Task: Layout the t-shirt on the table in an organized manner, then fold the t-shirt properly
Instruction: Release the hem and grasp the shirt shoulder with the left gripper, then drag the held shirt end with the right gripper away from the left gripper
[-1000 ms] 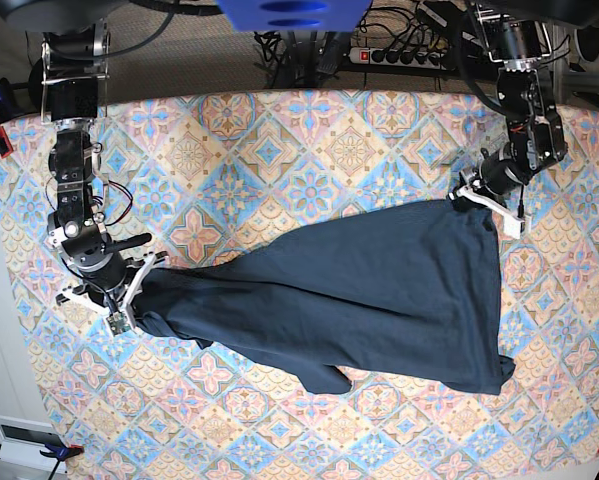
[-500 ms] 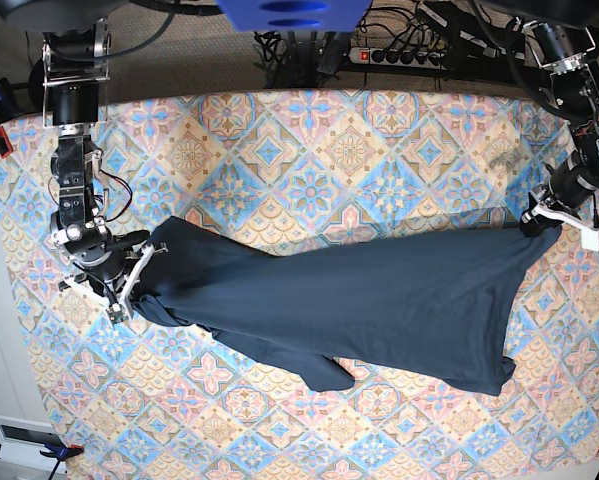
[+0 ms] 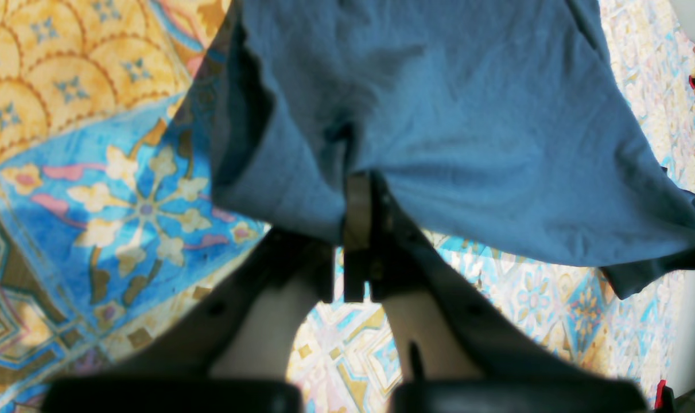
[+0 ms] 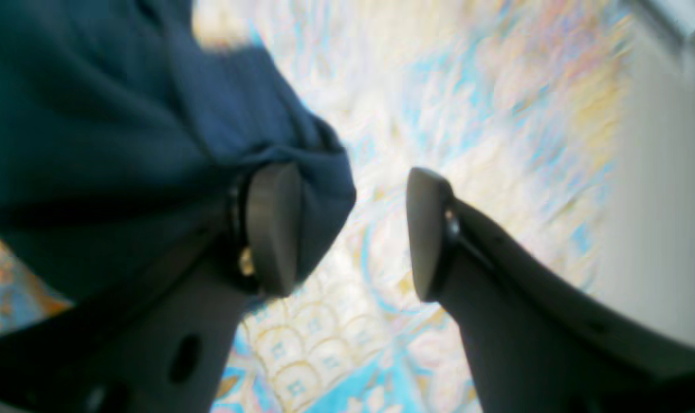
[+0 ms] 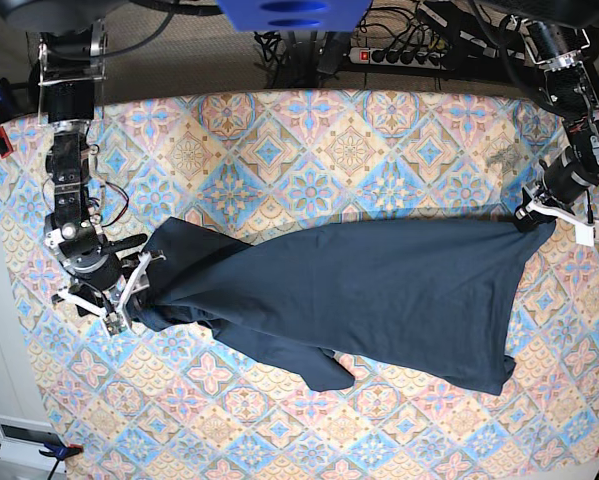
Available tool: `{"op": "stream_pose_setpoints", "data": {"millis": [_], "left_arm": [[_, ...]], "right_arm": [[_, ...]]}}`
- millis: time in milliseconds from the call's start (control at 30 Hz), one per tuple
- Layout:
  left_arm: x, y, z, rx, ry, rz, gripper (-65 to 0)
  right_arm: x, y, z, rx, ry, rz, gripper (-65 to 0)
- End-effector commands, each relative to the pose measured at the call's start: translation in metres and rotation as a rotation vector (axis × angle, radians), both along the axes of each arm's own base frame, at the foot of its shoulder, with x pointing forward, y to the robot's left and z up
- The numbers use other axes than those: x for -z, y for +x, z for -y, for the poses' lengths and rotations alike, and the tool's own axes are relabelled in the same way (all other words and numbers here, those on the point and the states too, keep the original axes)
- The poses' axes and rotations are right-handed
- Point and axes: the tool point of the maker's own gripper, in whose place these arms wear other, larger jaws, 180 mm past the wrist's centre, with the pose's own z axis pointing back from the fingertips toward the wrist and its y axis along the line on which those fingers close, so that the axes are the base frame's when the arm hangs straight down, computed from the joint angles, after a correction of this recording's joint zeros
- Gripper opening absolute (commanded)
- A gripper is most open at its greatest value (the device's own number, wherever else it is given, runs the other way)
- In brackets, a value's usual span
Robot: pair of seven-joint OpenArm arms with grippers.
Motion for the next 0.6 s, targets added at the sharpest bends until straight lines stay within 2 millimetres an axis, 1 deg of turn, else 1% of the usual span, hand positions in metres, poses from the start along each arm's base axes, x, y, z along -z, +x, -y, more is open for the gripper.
{"op": "stream_pose_setpoints", "data": {"millis": [0, 67, 200, 400, 467, 567], "left_arm": [[-0.015, 0.008, -0.006, 0.0, 0.021, 0.047, -65.0], [-0.015, 0.007, -0.006, 0.0, 0.02, 0.046, -65.0], [-0.015, 0.008, -0.005, -0.001, 0.017, 0.049, -65.0], [-0.016, 0.008, -0.006, 0.0, 0.021, 0.049, -65.0], [-0.017, 0.009, -0.006, -0.001, 0.02, 0.053, -65.0], [-0.022, 0.015, -0.005, 0.002, 0.02, 0.07, -65.0]], "right_arm": [[-0.01, -0.007, 0.012, 0.007, -0.048, 0.012, -36.2], [0.0, -0.026, 0.006, -0.008, -0.063, -0.027, -36.2], [0.03, -0.056, 0.002, -0.022, -0.07, -0.123, -36.1], [0.054, -0.08, 0.001, -0.028, -0.067, -0.198, -36.1], [0.059, -0.082, -0.005, -0.045, -0.064, -0.212, -36.1], [0.074, -0.088, -0.016, -0.086, -0.067, -0.258, -36.1]]}}
